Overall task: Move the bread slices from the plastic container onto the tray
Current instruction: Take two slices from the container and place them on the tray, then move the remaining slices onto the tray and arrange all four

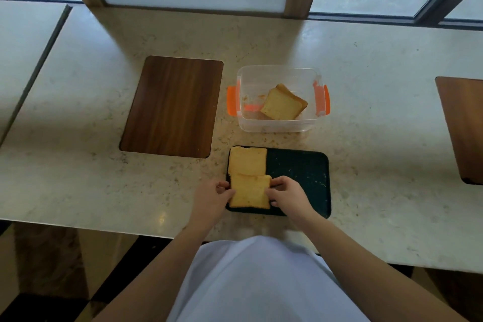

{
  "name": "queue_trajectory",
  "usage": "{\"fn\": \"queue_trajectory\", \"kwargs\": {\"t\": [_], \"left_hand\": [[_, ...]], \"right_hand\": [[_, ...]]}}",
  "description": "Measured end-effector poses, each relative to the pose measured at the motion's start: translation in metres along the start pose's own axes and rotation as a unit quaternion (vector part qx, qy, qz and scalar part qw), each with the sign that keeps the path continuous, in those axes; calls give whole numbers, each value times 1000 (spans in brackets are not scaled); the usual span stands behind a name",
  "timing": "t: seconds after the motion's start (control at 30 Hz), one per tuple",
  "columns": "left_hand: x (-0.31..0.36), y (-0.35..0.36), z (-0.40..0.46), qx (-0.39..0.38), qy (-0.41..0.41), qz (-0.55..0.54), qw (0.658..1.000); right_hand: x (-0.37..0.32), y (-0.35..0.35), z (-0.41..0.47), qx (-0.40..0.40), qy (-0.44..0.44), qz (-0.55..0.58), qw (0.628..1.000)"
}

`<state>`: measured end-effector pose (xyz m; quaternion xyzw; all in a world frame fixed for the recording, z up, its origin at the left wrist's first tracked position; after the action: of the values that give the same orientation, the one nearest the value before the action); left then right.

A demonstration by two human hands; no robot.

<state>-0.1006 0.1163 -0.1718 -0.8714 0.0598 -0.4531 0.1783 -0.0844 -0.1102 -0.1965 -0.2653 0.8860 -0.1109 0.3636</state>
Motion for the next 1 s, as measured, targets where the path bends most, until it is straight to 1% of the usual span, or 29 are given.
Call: {"fn": "queue_trajectory", "kwargs": {"t": [0.13, 0.23, 0.4, 0.57, 0.67, 0.77, 0.83, 0.9, 0.93, 1.0], "left_hand": [[-4, 0, 0, 9, -1, 54, 998], [-5, 1, -1, 11, -7, 66, 998], [1, 7, 2, 10, 21, 93, 995], [6, 8, 3, 6, 40, 142, 989], [6, 12, 7, 2, 52, 179, 982], [6, 19, 12, -15, 74, 255, 964], [9, 21, 17, -34, 65, 287, 955], [27, 22, 18, -68, 45, 285, 955], [44, 23, 16, -96, 34, 257, 961], [96, 31, 6, -156, 20, 145, 977]], "right_hand": [[4, 8, 6, 16, 3, -38, 999], [3, 13, 9, 18, -5, -70, 997], [2, 12, 12, 41, -12, -108, 993], [9, 14, 13, 30, -2, -124, 992], [12, 14, 14, 25, 2, -132, 991], [7, 12, 14, 26, -4, -158, 987], [-2, 10, 11, 2, -9, -189, 982], [-20, 0, 8, -37, -15, -262, 964], [-33, -10, 8, -51, -25, -304, 951], [-70, -40, 9, -43, -61, -340, 938]]}}
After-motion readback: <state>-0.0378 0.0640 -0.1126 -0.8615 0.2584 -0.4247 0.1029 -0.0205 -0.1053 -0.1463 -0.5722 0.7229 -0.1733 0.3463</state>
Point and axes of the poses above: each hand's wrist, its own z-axis towards the middle knuckle, its own y-axis out of the palm, x = y × z, the point moved 10 cm from there along z, towards the middle knuckle, and after that the axes turned 12 degrees about -z, right-handed, at the moved point
